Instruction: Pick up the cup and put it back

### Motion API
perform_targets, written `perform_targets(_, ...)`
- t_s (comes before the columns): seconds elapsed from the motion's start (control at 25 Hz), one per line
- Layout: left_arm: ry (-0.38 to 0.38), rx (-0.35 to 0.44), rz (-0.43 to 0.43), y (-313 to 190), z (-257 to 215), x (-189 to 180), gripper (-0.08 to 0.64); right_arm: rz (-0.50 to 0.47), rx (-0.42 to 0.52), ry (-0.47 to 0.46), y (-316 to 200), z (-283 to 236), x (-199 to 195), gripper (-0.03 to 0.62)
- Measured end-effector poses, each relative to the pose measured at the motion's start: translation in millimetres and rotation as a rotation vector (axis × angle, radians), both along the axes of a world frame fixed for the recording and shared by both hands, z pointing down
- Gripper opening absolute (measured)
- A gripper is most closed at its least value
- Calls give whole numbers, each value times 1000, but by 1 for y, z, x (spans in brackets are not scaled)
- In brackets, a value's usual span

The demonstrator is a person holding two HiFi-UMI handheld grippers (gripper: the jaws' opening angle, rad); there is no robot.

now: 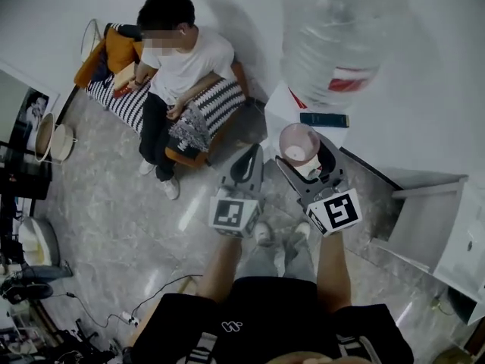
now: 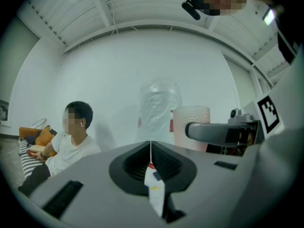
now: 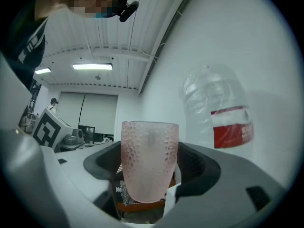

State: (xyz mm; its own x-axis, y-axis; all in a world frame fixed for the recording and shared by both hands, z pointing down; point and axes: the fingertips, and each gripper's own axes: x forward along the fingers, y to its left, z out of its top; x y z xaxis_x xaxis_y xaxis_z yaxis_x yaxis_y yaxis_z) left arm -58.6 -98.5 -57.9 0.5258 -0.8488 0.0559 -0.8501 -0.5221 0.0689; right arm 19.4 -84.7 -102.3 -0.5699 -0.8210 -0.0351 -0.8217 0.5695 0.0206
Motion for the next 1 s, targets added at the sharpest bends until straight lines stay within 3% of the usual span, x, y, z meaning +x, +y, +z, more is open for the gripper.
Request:
perform_targets(0.16, 76, -27, -50, -11, -28, -3, 14, 32, 20, -68, -3, -34, 17, 368)
perform_targets(0.28, 91, -19, -79, -19, -41, -11, 14, 55, 14, -50, -1, -38, 23, 368)
perform_targets(0.64, 15, 47, -64, -20, -75, -18, 14, 32, 38, -67, -10, -48, 5, 368)
perform_targets(1.0, 6, 31, 8, -25, -60, -1, 14, 35, 28, -1, -6, -41, -10, 368)
